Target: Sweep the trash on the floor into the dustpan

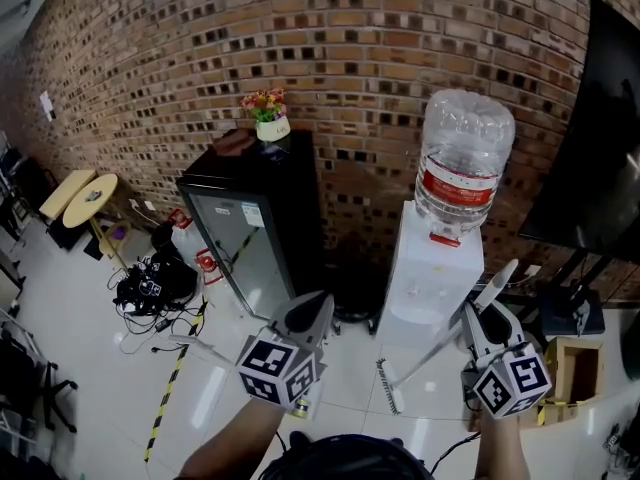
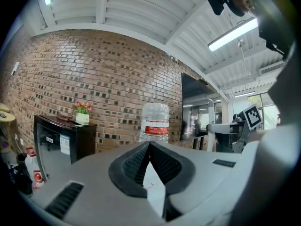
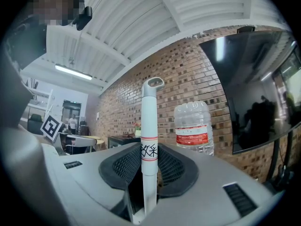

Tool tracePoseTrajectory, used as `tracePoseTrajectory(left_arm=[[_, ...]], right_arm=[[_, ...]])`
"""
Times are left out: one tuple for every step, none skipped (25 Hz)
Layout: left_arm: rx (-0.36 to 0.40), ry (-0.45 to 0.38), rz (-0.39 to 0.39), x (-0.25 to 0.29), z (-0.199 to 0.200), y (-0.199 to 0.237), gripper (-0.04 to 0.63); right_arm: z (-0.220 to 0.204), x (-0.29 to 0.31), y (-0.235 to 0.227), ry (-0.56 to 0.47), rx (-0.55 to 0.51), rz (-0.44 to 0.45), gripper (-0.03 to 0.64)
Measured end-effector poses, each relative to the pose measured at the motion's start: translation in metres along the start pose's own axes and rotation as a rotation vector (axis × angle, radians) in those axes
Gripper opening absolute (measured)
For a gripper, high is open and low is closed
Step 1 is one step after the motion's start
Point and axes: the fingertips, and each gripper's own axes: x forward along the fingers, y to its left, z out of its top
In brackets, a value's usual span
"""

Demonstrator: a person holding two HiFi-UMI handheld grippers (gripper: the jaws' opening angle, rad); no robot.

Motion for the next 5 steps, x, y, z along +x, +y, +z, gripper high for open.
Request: tracePoseTrajectory(left_arm=[[0.0,0.0,0.001,0.0003,0.0,0.0007,0.005],[0.0,0.002,0.002,0.0003,-0.0003,0.0013,0.005],[-0.001,0.004,0.002,-0.0001,-0.0011,0.0017,0.005],[-0.003,0.006,0.001,-0.0006,-0.0021,0.0019,0.005],[-0.004,0.009,0.001,-0.0013,-0.0032,0.0022,0.005]], right_arm=[[-0.0001,-0.0005,-0.001,-0.001,0.002,-0.003,0.121],[-0.0001,-0.0011,-0.0018,-0.003,0.004,-0.006,0.121],[-0.0003,-0.0017,-0.0022,-0.004,0.007,-0.009,0.121],[-0.0007,-0.0024,-0.0026,-0.005,0.009,-0.012,0.121],[-0.001,-0.0032,-0.0029,-0.006,0.012,-0.015,0.121]])
